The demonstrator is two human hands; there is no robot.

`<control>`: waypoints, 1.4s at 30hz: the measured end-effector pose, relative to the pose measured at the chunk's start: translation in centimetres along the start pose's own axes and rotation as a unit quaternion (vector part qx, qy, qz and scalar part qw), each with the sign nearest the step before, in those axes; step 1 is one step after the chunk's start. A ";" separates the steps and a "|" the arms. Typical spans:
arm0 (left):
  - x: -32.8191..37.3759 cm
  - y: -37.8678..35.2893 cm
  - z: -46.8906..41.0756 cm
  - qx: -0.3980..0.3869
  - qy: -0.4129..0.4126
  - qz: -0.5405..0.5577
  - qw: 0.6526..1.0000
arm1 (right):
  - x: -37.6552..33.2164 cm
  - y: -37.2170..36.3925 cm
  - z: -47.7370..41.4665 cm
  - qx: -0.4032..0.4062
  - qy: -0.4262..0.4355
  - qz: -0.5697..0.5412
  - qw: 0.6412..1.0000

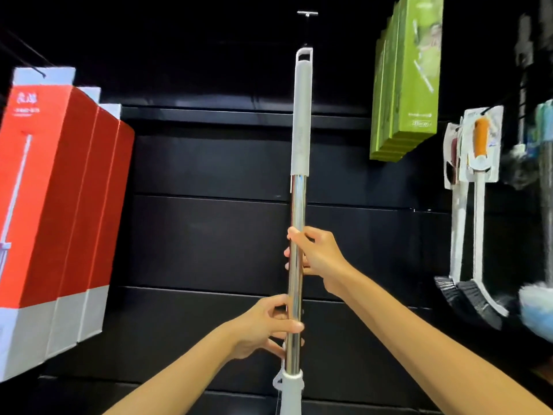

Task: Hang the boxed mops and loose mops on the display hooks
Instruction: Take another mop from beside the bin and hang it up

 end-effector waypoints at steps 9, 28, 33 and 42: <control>2.6 2.0 -3.4 0.024 -0.035 -0.016 0.999 | -1.5 1.1 -4.2 0.021 0.017 0.004 1.000; 2.4 4.0 -5.2 0.019 -0.037 -0.026 0.999 | -0.5 0.7 -7.2 0.022 -0.006 -0.006 1.000; 1.6 4.3 -6.2 0.020 -0.033 -0.028 0.999 | 0.5 0.6 -8.3 0.028 -0.019 -0.001 0.999; 0.0 5.6 -9.5 0.026 -0.038 -0.021 0.999 | 3.1 0.6 -11.5 0.032 -0.035 0.007 0.999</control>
Point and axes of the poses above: each hand's wrist, its own z-axis away from the middle knuckle, its own y-axis out of the back of the hand, x = y × z, the point moved 3 cm from there along -z, towards the middle knuckle, and after that the axes turned 2 degrees about -x, right-handed, at the moved point
